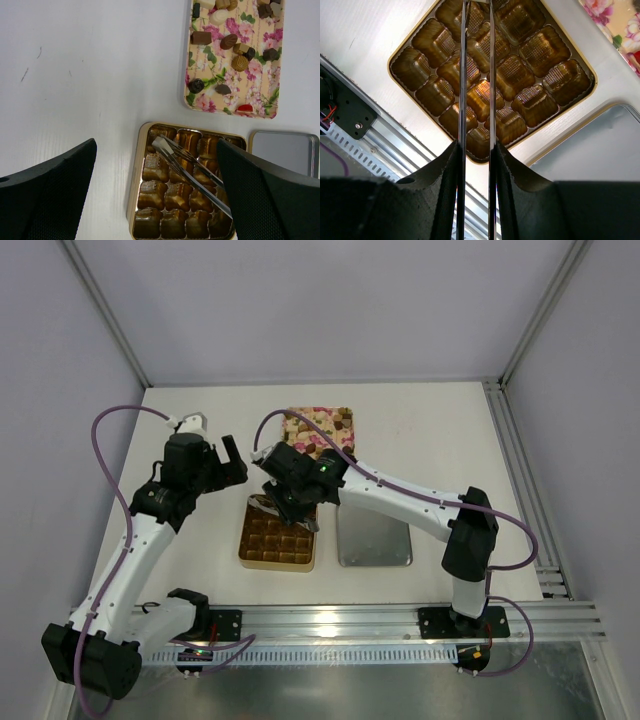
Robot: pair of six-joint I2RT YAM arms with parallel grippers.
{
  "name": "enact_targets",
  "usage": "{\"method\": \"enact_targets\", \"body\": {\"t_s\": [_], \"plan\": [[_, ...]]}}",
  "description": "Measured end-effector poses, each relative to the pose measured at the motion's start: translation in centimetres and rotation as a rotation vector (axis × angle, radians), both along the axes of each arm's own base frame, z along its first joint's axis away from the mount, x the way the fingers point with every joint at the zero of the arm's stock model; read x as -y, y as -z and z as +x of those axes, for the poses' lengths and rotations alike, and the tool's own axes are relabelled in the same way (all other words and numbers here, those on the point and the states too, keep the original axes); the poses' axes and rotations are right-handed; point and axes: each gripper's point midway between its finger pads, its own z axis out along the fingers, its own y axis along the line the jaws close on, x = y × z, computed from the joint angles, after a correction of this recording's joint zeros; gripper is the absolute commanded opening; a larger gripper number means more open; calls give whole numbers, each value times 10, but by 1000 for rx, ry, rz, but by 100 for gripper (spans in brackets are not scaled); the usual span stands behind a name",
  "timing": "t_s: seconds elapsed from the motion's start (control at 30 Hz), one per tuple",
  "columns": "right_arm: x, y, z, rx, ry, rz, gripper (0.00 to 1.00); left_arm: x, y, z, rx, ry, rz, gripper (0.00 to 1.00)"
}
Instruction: Pack the chocolate
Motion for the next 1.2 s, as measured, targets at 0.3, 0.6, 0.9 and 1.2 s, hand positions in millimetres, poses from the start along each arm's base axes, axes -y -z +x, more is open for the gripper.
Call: {"method": "enact_targets", "body": {"t_s": [0.3,0.6,0.9,1.2], "plan": [[0,0,0,1,0,0,38,0,0,0,0,0,0,100],[0,0,1,4,2,-1,39,0,0,0,0,0,0,100],[-2,-13,11,46,22,18,39,-1,-1,0,3,-7,4,100],[22,-40,32,95,91,47,39,-4,-5,-1,19,-18,7,100]]}}
